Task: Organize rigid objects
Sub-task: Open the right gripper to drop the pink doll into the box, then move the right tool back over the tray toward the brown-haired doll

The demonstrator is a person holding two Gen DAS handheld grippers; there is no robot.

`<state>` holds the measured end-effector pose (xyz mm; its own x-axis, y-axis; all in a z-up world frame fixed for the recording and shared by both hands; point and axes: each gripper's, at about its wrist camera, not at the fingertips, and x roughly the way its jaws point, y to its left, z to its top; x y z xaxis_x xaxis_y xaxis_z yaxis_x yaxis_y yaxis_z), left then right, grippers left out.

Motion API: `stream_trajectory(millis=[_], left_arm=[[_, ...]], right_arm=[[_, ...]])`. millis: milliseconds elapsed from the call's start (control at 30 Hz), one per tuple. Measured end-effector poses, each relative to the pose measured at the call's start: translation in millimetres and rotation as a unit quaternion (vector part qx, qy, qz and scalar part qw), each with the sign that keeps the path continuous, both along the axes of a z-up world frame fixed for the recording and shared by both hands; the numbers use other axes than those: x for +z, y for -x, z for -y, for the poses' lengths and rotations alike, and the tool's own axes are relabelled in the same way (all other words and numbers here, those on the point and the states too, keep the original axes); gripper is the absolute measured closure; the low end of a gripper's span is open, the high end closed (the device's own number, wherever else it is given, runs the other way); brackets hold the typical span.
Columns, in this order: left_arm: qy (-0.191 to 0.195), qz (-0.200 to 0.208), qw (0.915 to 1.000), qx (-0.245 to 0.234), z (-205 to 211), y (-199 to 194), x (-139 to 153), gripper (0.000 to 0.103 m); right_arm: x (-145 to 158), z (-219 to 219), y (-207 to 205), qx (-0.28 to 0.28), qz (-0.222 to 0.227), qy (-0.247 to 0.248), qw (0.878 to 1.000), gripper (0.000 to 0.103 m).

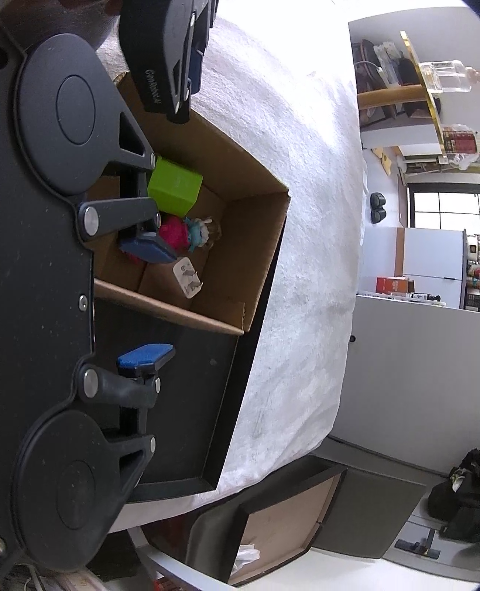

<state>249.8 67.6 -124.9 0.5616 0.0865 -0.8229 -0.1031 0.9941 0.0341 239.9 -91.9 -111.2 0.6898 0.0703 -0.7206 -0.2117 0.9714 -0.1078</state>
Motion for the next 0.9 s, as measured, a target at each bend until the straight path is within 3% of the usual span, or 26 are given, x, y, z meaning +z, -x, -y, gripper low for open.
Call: stream_trajectory(millis=[233,500,667,900], left_arm=[[-0.019,-0.001,0.9998,-0.001,10.4,1.4,11.5,0.071],[-0.039,0.012,0.9992,-0.007,27.8,7.1,28.4,0.052],[-0.052,0.015,0.9984,-0.017,46.0,9.9,34.5,0.05],[-0.068,0.021,0.9968,-0.035,73.8,13.0,40.2,0.045]], right_arm=[[4.9,16.4,7.6,-0.011,0.008,-0.014,1.0,0.045],[9.2,43.0,19.0,-0.025,0.013,-0.035,0.999,0.036],[11.3,63.3,26.1,-0.041,0.019,-0.048,0.998,0.027],[8.8,88.9,30.8,-0.058,0.021,-0.056,0.997,0.025]])
